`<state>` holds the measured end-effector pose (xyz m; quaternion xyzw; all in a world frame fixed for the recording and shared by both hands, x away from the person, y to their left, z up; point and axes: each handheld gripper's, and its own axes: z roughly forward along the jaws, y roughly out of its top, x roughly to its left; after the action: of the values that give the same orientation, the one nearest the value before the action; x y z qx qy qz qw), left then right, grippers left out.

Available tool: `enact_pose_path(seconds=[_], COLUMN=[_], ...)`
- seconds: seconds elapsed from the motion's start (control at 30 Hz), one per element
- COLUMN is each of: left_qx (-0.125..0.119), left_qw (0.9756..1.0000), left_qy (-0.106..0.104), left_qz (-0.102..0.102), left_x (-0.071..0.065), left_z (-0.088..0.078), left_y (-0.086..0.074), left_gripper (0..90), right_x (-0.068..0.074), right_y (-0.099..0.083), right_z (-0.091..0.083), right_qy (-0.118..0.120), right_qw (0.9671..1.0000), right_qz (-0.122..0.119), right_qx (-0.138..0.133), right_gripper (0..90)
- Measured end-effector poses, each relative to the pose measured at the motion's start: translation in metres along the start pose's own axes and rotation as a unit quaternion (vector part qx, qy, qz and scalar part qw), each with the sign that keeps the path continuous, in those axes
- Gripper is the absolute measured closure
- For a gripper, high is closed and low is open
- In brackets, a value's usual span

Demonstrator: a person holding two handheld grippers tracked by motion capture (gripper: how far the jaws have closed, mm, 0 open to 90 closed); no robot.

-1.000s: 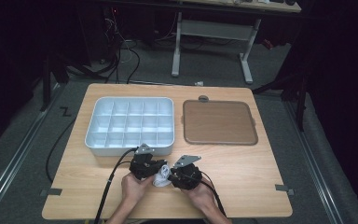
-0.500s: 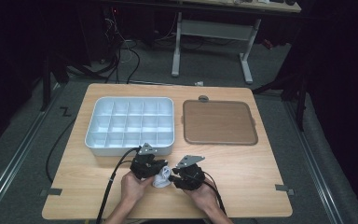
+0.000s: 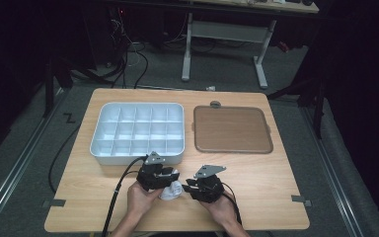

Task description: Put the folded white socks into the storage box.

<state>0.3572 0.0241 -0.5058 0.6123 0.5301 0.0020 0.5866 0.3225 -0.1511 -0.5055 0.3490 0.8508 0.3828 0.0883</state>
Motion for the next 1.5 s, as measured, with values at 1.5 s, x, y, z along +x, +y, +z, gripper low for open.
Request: enact_pose_path(seconds=[1.5], left_qx=[-0.016], left_qw=[0.9997], left_qy=[0.017], left_qz=[-0.004], left_x=[0.004], left_z=[-0.036], left_y=[-0.004], left_gripper=[52.7], right_x=[0.018], right_y=[0.037], right_z=[-0.029], right_qy=[0.023], right_qw=[0.9981], right_qz=[-0.025], right_qx=[-0.051], right_gripper=[75.6])
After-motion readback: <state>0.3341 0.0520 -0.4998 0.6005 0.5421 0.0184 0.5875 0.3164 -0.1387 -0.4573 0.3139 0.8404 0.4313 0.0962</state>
